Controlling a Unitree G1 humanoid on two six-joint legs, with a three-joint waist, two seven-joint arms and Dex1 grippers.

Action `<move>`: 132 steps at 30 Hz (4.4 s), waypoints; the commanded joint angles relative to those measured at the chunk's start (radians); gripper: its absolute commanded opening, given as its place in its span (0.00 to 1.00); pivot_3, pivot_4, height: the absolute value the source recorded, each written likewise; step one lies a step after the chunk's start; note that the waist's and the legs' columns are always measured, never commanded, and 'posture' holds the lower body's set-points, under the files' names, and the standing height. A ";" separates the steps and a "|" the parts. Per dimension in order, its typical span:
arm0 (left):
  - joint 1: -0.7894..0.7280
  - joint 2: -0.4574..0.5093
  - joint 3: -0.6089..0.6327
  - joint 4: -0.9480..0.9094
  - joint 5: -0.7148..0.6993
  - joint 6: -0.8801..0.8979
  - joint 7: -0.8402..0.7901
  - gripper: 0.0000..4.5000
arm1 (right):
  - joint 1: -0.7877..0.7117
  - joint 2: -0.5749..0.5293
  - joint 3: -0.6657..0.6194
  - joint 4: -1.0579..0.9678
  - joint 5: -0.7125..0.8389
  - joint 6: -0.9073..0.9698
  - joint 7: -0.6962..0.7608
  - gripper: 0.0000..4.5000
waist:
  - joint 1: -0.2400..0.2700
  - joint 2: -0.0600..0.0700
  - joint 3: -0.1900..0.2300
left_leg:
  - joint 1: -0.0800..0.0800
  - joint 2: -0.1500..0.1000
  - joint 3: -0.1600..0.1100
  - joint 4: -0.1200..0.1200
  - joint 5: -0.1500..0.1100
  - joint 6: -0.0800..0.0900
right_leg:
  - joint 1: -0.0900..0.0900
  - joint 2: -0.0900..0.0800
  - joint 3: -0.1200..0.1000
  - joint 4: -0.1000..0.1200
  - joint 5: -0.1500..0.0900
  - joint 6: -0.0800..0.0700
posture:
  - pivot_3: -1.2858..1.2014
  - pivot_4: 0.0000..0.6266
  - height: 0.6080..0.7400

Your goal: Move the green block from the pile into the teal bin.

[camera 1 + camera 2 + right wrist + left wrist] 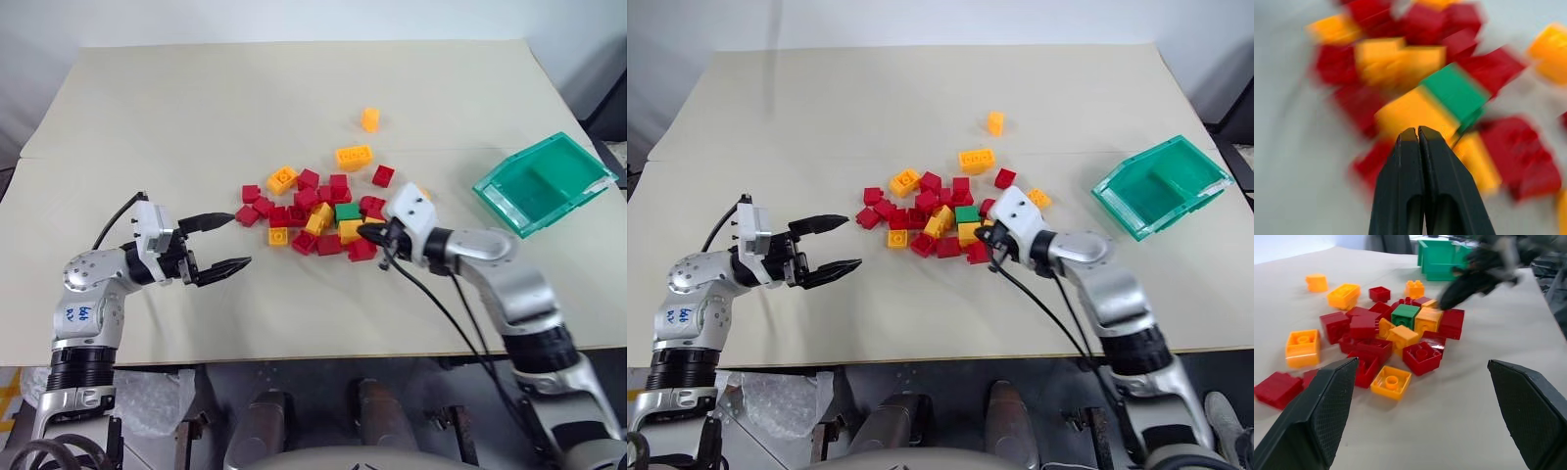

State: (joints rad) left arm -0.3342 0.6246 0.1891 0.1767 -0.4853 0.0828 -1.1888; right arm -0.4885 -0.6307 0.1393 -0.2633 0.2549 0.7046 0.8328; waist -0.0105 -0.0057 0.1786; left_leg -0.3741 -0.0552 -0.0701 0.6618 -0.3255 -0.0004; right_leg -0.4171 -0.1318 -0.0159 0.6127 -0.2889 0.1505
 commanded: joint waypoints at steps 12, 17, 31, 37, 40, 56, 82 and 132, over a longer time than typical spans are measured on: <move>-0.026 0.003 0.033 0.040 -0.042 -0.007 -0.028 1.00 | -0.042 -0.357 -0.236 0.255 0.064 -0.255 0.328 0.52 | 0.012 0.000 0.001 | -0.001 -0.001 0.001 0.001 -0.001 0.001 | 0.002 -0.001 -0.001 -0.002 0.001 0.002 | 0.52 0.24 1.00; -0.030 0.001 0.033 0.047 -0.041 -0.012 -0.030 1.00 | -0.037 -0.404 -0.255 0.292 0.061 -0.274 0.337 0.89 | 0.005 0.000 0.001 | 0.000 0.001 0.002 0.000 -0.002 0.001 | 0.002 0.000 -0.001 -0.003 0.001 0.002 | 0.52 0.24 1.00; -0.056 -0.011 0.027 0.073 -0.039 -0.041 -0.041 1.00 | -0.153 -0.223 -0.121 0.076 0.089 0.087 0.112 0.99 | 0.004 0.000 0.001 | 0.000 0.002 0.002 0.002 -0.002 0.000 | 0.002 0.000 0.000 -0.004 0.001 0.002 | 0.52 0.24 1.00; -0.051 -0.022 0.029 0.064 -0.049 -0.048 -0.063 1.00 | -0.242 -0.102 0.004 0.071 0.050 0.254 -0.003 0.99 | 0.014 0.000 0.001 | -0.002 0.002 0.000 0.002 -0.002 -0.001 | 0.000 -0.001 -0.002 -0.001 0.001 0.001 | 0.52 0.24 1.00; -0.037 -0.032 0.035 0.061 -0.067 -0.064 -0.097 1.00 | -0.329 0.032 0.093 0.161 -0.012 0.314 -0.122 0.99 | 0.010 0.000 0.001 | -0.003 -0.001 -0.001 0.003 -0.002 0.001 | 0.000 -0.002 -0.002 -0.001 0.001 0.002 | 0.52 0.24 1.00; -0.073 -0.049 0.032 0.093 -0.049 -0.074 -0.108 1.00 | -0.650 0.280 0.282 0.523 -0.118 0.603 -0.244 0.99 | -0.020 0.000 0.001 | -0.005 -0.001 0.001 0.003 -0.002 -0.001 | -0.009 -0.002 -0.002 0.011 0.000 0.000 | 0.52 0.24 1.00; -0.057 -0.050 0.032 0.060 -0.057 -0.043 -0.103 1.00 | -0.693 0.268 0.215 0.513 -0.088 0.555 -0.179 0.33 | -0.021 0.000 0.001 | -0.005 -0.001 0.001 0.003 -0.002 -0.001 | -0.011 -0.002 -0.002 0.012 0.000 0.000 | 0.52 0.24 1.00; -0.576 -0.391 -0.194 0.489 0.157 -0.166 -0.010 1.00 | -0.298 -0.415 -0.034 0.373 -0.319 0.144 -0.002 1.00 | 0.009 0.000 0.001 | -0.017 -0.005 0.008 0.019 -0.003 0.002 | -0.014 -0.001 0.000 0.010 0.003 0.005 | 0.52 0.24 1.00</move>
State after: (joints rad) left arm -0.9047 0.2208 -0.0181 0.6861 -0.3264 -0.0754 -1.1940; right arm -0.7702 -1.0224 0.1448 0.1688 -0.0925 0.8520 0.7929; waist -0.0016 -0.0057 0.1794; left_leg -0.3907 -0.0599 -0.0618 0.6808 -0.3281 0.0020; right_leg -0.4312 -0.1325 -0.0163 0.6227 -0.2860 0.1552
